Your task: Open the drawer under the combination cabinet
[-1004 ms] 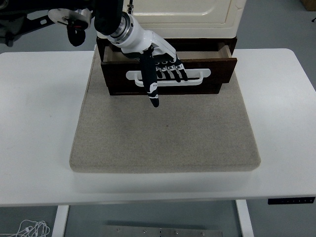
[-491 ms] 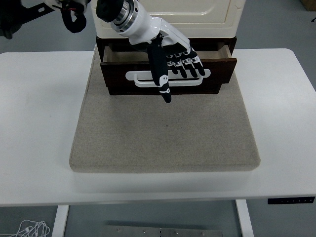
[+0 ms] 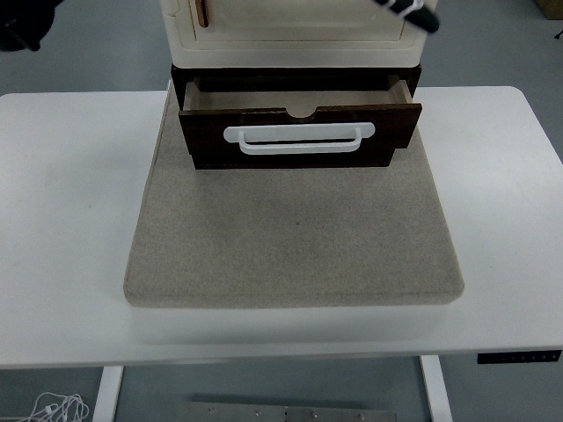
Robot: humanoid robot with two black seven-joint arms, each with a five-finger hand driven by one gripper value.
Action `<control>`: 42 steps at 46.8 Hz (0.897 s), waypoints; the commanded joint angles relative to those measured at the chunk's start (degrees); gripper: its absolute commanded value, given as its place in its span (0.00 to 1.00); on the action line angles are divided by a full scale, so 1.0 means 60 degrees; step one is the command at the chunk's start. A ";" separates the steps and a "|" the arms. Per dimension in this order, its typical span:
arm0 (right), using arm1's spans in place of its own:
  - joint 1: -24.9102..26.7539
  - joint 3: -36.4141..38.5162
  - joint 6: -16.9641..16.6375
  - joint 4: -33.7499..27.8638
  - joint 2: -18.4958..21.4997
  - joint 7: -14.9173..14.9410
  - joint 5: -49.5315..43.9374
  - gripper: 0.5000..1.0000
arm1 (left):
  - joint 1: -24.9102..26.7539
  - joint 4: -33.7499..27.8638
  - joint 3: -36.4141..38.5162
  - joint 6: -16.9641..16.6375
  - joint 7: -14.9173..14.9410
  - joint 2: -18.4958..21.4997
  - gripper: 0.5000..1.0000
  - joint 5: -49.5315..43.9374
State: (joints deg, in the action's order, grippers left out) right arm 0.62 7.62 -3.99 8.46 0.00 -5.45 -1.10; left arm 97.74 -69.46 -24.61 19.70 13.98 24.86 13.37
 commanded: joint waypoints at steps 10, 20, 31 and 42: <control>0.0000 0.0004 0.0005 -0.0004 0.0000 0.0001 -0.0007 0.86 | 0.0072 0.1029 -0.1596 -0.2109 -0.1523 -0.0071 1.00 -0.0016; 0.0000 -0.0011 0.0005 -0.0004 0.0000 0.0001 0.0008 0.86 | 0.0087 0.2054 -0.2592 -0.3825 -0.1919 0.0046 1.00 -0.0016; 0.0000 0.0004 -0.0009 -0.0004 0.0000 0.0001 -0.0007 0.86 | 0.0087 0.4353 -0.2768 -0.3987 -0.2490 0.0456 1.00 -0.0147; 0.0000 -0.0011 0.0005 -0.0004 0.0000 0.0001 -0.0007 0.85 | 0.0029 0.7121 -0.3252 -0.3797 -0.2476 0.0485 1.00 -0.1040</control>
State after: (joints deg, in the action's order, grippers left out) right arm 0.62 7.57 -4.00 8.45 0.00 -5.45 -1.13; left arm 98.08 -30.62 -44.05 -3.65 -0.95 27.72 9.65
